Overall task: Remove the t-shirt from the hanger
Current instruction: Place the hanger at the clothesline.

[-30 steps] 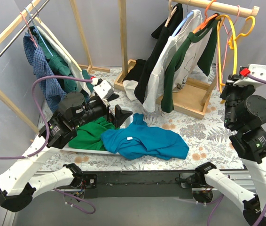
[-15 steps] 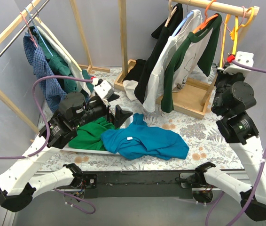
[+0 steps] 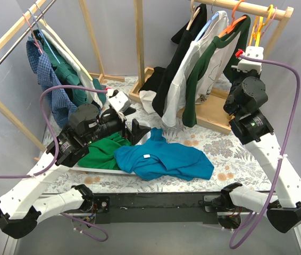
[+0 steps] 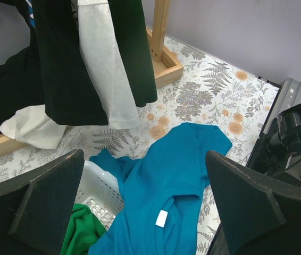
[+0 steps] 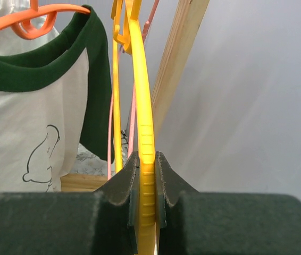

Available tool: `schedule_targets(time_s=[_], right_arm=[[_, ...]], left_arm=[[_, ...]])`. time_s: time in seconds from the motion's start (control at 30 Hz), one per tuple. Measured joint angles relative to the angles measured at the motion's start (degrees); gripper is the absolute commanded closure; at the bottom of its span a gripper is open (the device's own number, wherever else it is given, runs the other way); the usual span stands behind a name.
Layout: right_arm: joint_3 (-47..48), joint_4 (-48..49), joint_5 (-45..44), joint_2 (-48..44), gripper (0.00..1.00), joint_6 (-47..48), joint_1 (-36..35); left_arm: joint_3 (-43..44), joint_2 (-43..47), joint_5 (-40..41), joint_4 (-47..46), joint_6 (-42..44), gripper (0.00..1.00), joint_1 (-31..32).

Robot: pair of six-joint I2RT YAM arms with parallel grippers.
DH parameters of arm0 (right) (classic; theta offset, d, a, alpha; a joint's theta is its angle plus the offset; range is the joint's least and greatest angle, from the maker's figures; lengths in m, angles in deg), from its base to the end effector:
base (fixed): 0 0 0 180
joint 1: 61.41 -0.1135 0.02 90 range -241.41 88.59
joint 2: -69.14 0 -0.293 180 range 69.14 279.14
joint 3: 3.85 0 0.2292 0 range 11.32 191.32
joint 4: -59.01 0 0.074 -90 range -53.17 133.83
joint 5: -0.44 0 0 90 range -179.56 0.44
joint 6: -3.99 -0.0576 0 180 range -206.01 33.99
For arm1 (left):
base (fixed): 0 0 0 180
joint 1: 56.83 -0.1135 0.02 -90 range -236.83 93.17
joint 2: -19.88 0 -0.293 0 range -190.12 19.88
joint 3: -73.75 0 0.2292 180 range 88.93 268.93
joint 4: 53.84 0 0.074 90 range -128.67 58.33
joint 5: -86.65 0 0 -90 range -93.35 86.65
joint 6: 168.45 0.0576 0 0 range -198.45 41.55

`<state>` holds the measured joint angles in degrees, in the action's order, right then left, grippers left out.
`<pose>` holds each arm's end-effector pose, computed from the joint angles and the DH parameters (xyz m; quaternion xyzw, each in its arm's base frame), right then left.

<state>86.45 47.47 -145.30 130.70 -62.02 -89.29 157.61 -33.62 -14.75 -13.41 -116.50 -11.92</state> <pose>0.1841 0.0435 0.5128 0.1089 0.6363 -0.2531 0.7205 0.1137 -0.1295 0.4421 0.1093 0.7575 -0.4804 0.4284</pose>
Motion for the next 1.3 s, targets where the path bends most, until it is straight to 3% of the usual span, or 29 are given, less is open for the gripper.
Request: schedule_targets(time_s=[0.53,0.87,0.9,1.0,1.2,1.3], right_arm=[[2.75,3.85,1.42,6.47,0.99,-0.42,1.22],[4.70,-0.68,5.09,9.40,0.99,-6.43,4.59],[4.70,-0.74,5.16,9.35,0.80,-6.58,4.59],[3.48,-1.40,6.71,7.30,0.39,-8.59,4.61],[3.10,-10.78,11.80,0.98,0.04,-15.41,4.63],[4.39,-14.93,15.39,-0.66,0.02,-18.29,4.63]], left_arm=[[-1.16,-0.31,-2.93,-0.13,-1.99,0.02,0.00],[-6.93,-0.46,-7.23,-1.66,-6.99,0.02,0.00],[-7.54,-0.63,-7.61,-1.97,-7.72,0.02,0.00],[-8.76,-1.90,-9.01,-3.48,-9.90,0.02,0.04],[-10.40,-8.55,-9.11,-5.84,-13.22,0.02,1.25],[-10.88,-11.72,-7.67,-6.99,-14.64,0.02,2.12]])
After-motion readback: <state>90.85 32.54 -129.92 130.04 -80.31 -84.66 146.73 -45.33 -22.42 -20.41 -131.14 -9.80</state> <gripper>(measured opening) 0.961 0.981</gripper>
